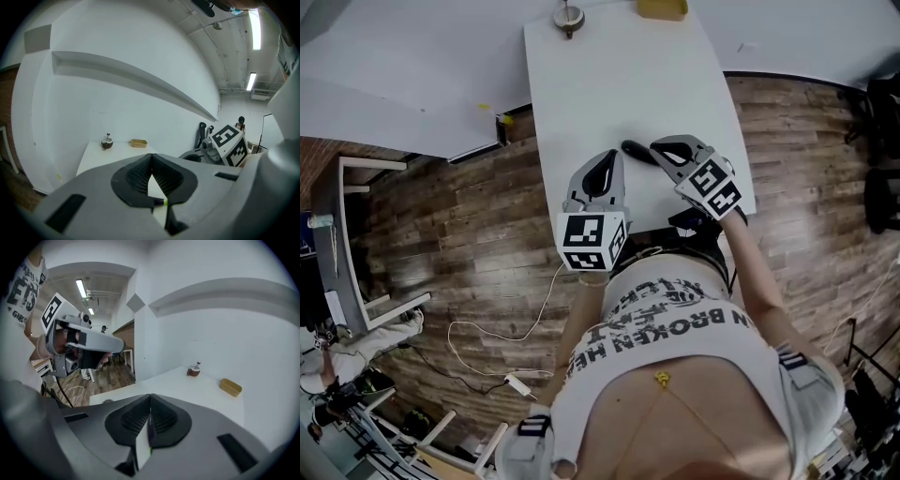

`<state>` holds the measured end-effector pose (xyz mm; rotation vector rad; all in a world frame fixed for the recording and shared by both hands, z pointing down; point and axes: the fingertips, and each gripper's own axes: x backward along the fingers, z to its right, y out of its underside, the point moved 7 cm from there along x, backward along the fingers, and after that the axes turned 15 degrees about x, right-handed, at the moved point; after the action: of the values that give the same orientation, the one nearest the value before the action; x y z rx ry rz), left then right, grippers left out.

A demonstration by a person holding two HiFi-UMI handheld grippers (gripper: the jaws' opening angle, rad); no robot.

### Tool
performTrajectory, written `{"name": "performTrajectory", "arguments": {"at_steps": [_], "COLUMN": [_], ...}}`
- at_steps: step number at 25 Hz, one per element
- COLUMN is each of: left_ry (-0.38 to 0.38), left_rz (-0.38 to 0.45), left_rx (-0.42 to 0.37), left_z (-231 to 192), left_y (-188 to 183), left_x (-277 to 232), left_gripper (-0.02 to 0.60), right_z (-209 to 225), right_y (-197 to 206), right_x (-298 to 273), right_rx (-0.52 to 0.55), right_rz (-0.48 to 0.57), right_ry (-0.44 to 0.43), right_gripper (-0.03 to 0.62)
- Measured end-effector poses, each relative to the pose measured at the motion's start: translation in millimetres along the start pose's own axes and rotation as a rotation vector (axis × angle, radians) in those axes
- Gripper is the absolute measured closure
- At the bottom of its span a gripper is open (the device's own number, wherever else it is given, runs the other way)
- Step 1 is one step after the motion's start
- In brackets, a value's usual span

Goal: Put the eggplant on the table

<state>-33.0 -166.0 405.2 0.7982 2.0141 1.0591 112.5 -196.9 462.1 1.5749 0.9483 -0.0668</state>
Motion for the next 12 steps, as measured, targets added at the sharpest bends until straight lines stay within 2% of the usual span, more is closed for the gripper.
{"name": "performTrajectory", "arguments": {"at_steps": [12], "left_ry": [0.064], "left_rz": [0.029], "left_rx": [0.004], "left_z": [14.4], "left_y": [-10.8], "left_x": [-5.7], "left_gripper": [0.583], "right_z": [2.1], "right_y": [-44.5], "right_x": [45.9], "right_rx": [-0.049], "right_rz": [0.193], "right_ry": [0.111], "right_gripper": [0.586]}}
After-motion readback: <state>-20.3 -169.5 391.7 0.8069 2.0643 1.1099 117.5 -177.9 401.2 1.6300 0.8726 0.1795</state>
